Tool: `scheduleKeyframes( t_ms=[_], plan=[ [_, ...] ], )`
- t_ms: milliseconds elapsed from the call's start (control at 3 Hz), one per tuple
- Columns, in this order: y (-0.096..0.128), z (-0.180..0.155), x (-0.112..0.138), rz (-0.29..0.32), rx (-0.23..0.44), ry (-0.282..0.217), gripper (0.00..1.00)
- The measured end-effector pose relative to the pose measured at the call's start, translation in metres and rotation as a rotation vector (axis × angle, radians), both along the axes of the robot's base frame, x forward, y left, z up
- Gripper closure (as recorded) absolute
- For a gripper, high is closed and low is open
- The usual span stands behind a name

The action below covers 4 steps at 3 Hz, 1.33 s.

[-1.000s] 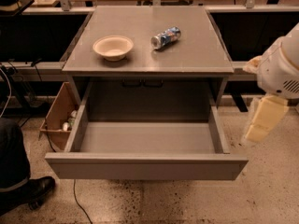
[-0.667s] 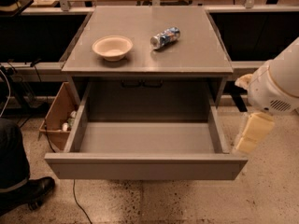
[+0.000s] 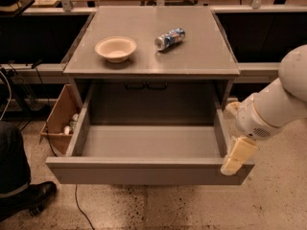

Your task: Close top drawer

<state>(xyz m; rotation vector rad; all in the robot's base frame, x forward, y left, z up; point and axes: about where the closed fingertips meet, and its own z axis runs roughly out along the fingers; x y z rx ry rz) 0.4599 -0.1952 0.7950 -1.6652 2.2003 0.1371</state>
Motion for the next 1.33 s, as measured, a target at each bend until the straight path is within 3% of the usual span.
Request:
scheduleKeyframes(
  t_ms=[333,1000,1333],
  plan=[
    [0.019,-0.052,0.01,0.013,0.068,0.022,0.0],
    [0.058,-0.101,0.03,0.06,0.133,0.033,0.0],
    [0.09,-0.116,0.052,0.096,0.165,0.022,0.23]
  ],
)
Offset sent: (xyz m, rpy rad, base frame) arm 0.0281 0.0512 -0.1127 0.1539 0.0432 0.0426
